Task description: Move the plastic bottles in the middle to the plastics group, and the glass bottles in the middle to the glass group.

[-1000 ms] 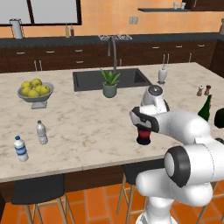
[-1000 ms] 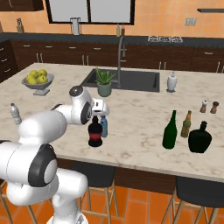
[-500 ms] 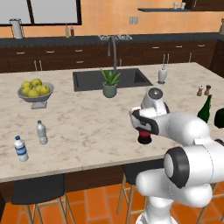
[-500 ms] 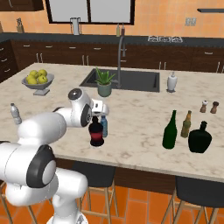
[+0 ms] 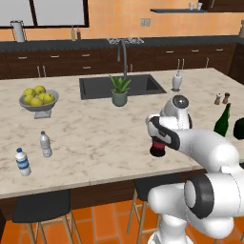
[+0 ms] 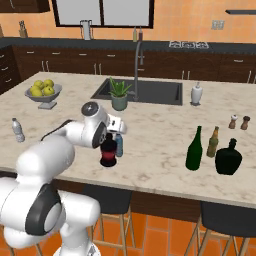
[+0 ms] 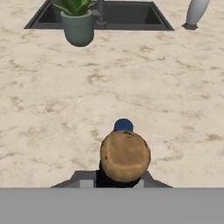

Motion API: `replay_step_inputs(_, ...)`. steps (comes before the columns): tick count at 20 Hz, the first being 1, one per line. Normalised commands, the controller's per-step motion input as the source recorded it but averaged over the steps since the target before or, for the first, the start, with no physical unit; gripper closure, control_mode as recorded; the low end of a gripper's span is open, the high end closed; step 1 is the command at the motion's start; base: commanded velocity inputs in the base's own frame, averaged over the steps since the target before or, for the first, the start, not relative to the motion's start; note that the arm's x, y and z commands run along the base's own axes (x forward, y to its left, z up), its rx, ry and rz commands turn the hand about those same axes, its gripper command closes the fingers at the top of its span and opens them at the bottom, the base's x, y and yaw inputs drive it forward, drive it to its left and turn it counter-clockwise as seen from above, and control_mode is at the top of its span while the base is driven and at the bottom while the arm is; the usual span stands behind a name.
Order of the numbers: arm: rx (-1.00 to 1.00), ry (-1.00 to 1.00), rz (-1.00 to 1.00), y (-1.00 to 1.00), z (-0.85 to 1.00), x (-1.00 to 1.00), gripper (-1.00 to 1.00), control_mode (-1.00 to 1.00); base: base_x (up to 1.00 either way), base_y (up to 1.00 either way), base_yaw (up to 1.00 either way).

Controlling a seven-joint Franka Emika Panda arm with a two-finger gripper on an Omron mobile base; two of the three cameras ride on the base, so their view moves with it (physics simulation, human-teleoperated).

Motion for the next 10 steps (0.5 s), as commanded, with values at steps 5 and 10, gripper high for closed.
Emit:
replay_step_inputs(5, 0.02, 0.01, -0.28, -0.61, 0.33, -0.39, 1.00, -1.00, 0.00, 0.00, 0.00)
replay_step_inputs(10, 0.00, 0.05, -0.39, -0.82, 0.11, -0.09, 1.00, -1.00, 0.00, 0.00, 0.00)
